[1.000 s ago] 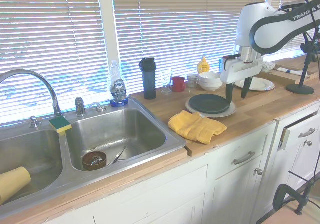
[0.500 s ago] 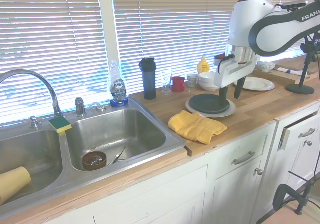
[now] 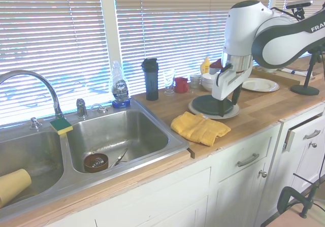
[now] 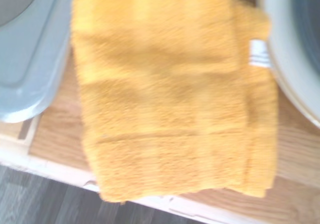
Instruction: Wipe the blue plate in counterclockwise motion
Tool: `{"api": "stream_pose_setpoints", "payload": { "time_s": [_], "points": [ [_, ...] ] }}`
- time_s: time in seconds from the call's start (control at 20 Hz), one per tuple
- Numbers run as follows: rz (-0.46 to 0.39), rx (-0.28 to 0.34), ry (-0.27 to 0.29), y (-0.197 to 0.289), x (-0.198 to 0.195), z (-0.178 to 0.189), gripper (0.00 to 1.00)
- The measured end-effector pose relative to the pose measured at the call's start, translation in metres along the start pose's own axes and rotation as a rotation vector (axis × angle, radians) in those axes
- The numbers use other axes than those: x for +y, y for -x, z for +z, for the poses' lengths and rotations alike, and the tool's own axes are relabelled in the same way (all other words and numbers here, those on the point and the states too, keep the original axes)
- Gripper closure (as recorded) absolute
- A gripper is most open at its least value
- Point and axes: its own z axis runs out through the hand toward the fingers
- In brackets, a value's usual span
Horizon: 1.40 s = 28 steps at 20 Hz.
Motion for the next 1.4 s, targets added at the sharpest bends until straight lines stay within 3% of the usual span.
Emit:
{"api": "stream_pose_setpoints", "payload": {
  "time_s": [0.9,1.2,1.4],
  "points": [
    [-0.084,0.069,0.102,0.062,-0.064,0.043,0.00],
    [-0.052,0.111,0.151,0.062,-0.087,0.077,0.00],
    [0.031,0.149,0.158,0.054,-0.097,0.092,0.00]
  ]
}}
